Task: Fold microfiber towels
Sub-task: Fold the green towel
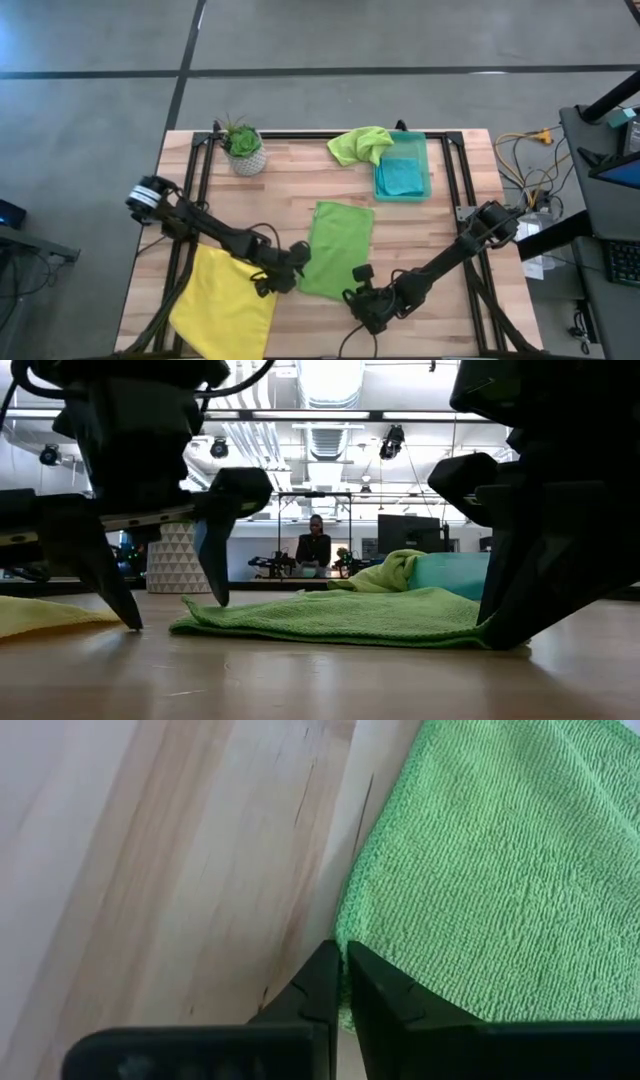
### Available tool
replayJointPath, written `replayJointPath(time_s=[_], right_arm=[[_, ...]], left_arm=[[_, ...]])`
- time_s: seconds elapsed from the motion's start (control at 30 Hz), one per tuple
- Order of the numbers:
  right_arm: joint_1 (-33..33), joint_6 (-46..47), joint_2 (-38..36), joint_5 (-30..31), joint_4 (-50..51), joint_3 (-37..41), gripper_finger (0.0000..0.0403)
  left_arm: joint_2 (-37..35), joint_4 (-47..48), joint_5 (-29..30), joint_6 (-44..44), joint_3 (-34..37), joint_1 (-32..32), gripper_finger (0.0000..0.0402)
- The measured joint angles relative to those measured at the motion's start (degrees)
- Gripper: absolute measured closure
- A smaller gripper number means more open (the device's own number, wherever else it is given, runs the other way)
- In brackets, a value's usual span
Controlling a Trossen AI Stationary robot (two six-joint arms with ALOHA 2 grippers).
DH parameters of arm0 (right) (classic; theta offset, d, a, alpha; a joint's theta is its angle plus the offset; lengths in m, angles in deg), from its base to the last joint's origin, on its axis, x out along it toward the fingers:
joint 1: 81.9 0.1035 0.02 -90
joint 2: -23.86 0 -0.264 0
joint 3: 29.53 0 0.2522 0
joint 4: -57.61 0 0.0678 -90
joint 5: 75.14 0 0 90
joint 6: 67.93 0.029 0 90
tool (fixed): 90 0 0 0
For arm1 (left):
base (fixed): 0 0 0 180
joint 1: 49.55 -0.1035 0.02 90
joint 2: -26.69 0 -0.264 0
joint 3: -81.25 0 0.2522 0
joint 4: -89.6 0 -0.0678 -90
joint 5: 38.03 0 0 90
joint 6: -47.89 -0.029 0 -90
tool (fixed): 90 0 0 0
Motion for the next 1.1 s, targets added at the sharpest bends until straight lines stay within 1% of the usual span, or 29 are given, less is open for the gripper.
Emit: replayJointPath(time_s=[0.17, 0.27, 0.37, 0.53, 0.57, 0.6, 0.7, 0.9, 1.0, 1.1], right_arm=[[-0.1, 2.3, -0.2, -0.4, 0.0, 0.0, 0.0385], [-0.1, 2.4, -0.3, -2.1, 0.1, 0.0, 0.0385], [-0.1, 3.0, -0.4, -2.6, 0.3, 0.0, 0.0385], [-0.2, 4.6, -0.5, -2.9, 0.7, -0.1, 0.0385], [-0.2, 4.9, -0.6, -2.9, 0.7, -0.1, 0.0385], [-0.3, 5.0, -0.6, -3.0, 0.7, -0.1, 0.0385], [-0.3, 5.1, -0.6, -3.0, 0.7, -0.1, 0.0385], [-0.6, 8.0, -3.0, -4.3, 1.3, -0.1, 0.0385], [-0.7, 12.0, -5.6, -4.3, 1.2, -0.2, 0.0385], [-0.5, 16.0, -7.6, -5.0, 1.1, -0.2, 0.0385]], left_arm=[[3.3, -0.6, -0.5, 0.1, -1.9, 0.1, 0.0166], [5.2, 0.0, -0.5, 0.1, -2.8, 0.4, 0.0192], [5.9, 0.7, -0.4, 0.3, -3.1, 1.0, 0.0245], [5.9, 3.4, 0.4, 0.5, -3.4, 1.4, 0.0367], [6.0, 3.6, 0.7, 0.5, -3.5, 1.3, 0.0383], [6.0, 3.8, 1.0, 0.7, -3.5, 1.2, 0.0390], [5.7, 4.3, 2.0, 1.9, -3.5, 1.2, 0.0392], [2.2, 5.3, 1.5, 3.8, -3.2, 0.7, 0.0400], [0.6, 6.3, -1.2, 6.5, -3.1, 0.1, 0.0401], [-0.6, 6.1, -5.8, 11.1, -3.1, -0.2, 0.0401]])
